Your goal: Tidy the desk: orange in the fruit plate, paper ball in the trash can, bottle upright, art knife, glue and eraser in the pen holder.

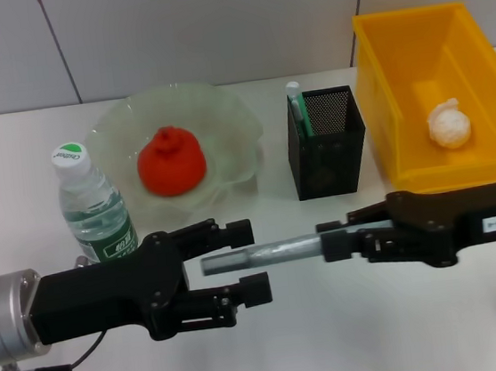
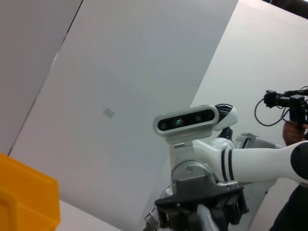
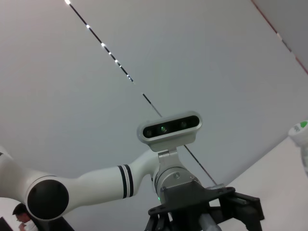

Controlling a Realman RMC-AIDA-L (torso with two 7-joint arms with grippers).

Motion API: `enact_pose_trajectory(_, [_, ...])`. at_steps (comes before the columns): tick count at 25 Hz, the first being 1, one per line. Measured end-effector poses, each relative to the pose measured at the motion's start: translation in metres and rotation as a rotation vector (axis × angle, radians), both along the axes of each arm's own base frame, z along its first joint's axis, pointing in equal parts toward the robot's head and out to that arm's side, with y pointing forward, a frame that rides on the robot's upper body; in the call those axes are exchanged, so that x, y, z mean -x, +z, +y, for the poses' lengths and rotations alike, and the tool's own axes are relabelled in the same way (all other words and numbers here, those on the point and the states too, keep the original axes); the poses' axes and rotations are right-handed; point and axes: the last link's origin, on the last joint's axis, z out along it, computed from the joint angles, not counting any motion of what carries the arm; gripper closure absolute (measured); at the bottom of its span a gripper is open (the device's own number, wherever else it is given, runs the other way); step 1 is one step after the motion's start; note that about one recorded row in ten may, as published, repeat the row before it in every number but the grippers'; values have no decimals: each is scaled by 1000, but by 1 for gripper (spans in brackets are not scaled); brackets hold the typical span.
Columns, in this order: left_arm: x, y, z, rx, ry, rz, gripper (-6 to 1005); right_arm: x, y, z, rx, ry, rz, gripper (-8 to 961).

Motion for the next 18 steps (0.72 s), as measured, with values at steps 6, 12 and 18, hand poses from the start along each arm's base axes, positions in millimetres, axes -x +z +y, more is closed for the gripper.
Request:
enact_pose_trajectory(6, [10, 2, -6, -65, -38, 20, 128, -24, 39, 3, -137, -52, 31, 773])
enact_pose_trajectory(12, [24, -3, -11, -189, -75, 68, 127, -42, 83, 15, -281, -116, 9, 768])
enact_pose_trajectory(18, [42, -24, -10, -233, -91, 223, 127, -37, 124, 48, -351, -206, -221, 762])
